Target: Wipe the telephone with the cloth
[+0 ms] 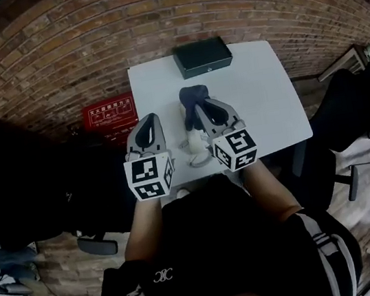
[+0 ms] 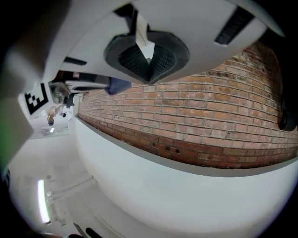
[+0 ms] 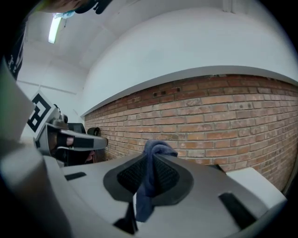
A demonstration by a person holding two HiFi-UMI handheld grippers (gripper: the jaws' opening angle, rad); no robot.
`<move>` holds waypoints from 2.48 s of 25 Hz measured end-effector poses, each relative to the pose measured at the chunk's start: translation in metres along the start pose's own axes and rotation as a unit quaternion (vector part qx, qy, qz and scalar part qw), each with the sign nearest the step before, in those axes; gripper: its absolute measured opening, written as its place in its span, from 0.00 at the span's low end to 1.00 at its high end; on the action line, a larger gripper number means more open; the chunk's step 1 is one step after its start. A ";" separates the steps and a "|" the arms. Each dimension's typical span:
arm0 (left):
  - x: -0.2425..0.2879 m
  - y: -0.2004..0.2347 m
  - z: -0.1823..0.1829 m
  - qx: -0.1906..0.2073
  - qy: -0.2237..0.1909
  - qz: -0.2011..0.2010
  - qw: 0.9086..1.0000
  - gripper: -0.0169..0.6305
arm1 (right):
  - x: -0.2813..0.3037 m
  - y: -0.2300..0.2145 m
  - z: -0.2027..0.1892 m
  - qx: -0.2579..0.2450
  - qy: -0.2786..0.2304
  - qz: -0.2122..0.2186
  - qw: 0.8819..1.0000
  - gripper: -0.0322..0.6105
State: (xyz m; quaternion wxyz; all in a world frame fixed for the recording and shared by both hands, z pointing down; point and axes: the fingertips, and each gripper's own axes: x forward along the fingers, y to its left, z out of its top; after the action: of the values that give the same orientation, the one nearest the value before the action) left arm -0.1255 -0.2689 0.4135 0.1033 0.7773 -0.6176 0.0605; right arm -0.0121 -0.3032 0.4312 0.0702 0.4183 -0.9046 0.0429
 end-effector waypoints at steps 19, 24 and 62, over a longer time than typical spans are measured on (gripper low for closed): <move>0.004 0.029 -0.011 -0.028 0.023 0.081 0.996 0.01 | 0.092 -0.021 -0.107 -0.021 0.147 0.086 0.985 0.09; 0.004 0.033 -0.013 -0.028 0.027 0.084 0.996 0.01 | 0.102 -0.031 -0.140 -0.049 0.203 0.068 0.976 0.09; -0.032 0.011 -0.050 -0.020 0.047 -0.016 0.999 0.01 | 0.042 0.018 -0.214 -0.028 0.265 -0.004 0.964 0.09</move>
State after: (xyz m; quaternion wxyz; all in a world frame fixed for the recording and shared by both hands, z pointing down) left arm -0.1419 -0.2289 0.4559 0.1487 0.7811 -0.6008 0.0825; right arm -0.0332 -0.2938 0.6485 0.3194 0.3931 -0.8530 0.1261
